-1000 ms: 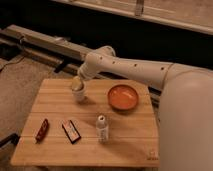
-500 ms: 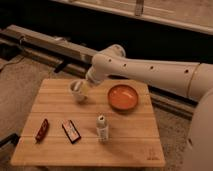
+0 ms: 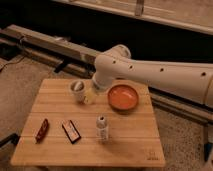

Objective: Knock the bottle over

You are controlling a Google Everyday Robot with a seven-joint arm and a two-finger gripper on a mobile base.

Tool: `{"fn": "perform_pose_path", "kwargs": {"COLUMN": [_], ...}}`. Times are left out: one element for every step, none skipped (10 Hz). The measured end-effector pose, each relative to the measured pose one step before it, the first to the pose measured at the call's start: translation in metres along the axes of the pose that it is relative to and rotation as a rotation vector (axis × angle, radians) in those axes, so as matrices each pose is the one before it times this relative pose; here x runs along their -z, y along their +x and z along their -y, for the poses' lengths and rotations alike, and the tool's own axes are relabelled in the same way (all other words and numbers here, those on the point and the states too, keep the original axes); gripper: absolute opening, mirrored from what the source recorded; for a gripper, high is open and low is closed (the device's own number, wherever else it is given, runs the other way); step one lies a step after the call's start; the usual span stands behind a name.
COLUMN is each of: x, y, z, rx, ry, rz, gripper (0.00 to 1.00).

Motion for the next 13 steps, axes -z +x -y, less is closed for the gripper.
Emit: {"fn": "perform_pose_path", "kwargs": {"x": [0.00032, -0.00102, 0.00005, -0.00018, -0.00220, -0.00169, -0.00335, -0.00570, -0.00290, -0.00330, -0.00277, -0.00289, -0.00330], "y": [0.01173, 0.00728, 0.01095, 0.00961, 0.00869, 0.00628, 0.00749, 0.01065, 0.00621, 0.00191, 0.00082, 0.00298, 0.00304], "z": [-0.01198, -0.00894, -0.00977, -0.00720, -0.00679, -0.00390, -0.00233, -0.00080, 0.00312, 0.00066, -0.00004, 0.00266, 0.00325], "rx": [-0.01230, -0.00710, -0.01319, -0.01493, -0.01237, -0.00928, -0.01374, -0.01138, -0.01320, -0.00447, -0.00044, -0.00264, -0.00184], "ry": [-0.02121, -0.01353, -0.01283, -0.00875, -0.00749, -0.00022, 0.00612, 0.01840, 0.02583, 0.01644, 0.02366, 0.01957, 0.02129], "rz": [-0.03762, -0.02213, -0.02160, -0.01798, -0.02229, -0.01994, -0.03082, -0.04302, -0.02824, -0.02260, -0.03046, -0.02641, -0.02999], "gripper": [0.80, 0.80, 0.80, 0.80, 0.80, 0.80, 0.80, 0.80, 0.80, 0.80, 0.80, 0.80, 0.80]}}
